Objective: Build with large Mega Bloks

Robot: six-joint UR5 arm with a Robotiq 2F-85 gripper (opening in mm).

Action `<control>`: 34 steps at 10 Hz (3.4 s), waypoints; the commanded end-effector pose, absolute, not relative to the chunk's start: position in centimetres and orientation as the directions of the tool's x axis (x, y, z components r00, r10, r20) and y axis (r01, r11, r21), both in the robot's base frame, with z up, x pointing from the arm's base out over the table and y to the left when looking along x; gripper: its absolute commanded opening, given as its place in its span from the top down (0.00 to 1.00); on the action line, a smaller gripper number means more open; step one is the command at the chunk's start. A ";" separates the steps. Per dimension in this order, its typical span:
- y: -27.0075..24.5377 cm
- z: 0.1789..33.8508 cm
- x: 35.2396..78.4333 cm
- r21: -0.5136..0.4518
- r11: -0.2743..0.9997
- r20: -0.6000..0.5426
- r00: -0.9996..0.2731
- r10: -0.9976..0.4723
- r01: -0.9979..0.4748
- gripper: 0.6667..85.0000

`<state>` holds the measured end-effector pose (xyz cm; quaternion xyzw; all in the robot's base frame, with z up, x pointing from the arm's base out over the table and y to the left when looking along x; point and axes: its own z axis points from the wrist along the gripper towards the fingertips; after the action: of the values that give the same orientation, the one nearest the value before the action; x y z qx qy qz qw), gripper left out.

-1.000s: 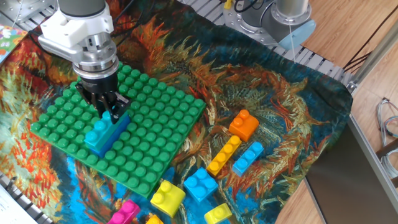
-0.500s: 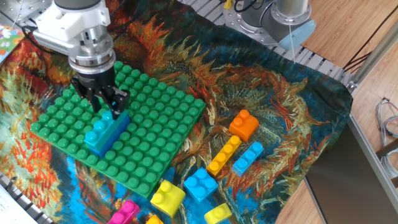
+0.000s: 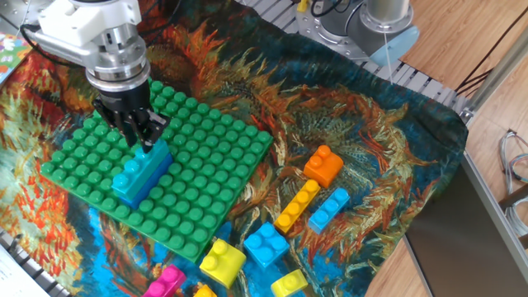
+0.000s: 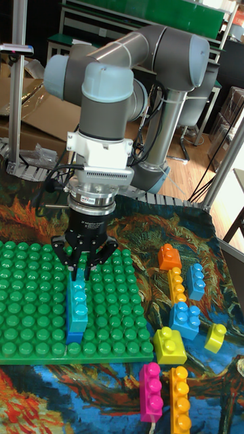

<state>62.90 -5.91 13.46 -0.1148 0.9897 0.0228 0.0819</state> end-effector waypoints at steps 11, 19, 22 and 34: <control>-5.5 11.7 64.2 0.057 0.974 -0.193 -0.959 -0.206 -0.221 0.99; -5.6 12.3 64.0 0.066 0.970 -0.201 -0.955 -0.218 -0.235 0.99; -5.3 12.5 64.3 0.068 0.972 -0.197 -0.958 -0.208 -0.225 0.99; -5.9 12.1 64.3 0.065 0.968 -0.200 -0.953 -0.227 -0.244 0.99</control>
<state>64.41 -5.99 11.45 -0.1213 0.9872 0.0371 0.0963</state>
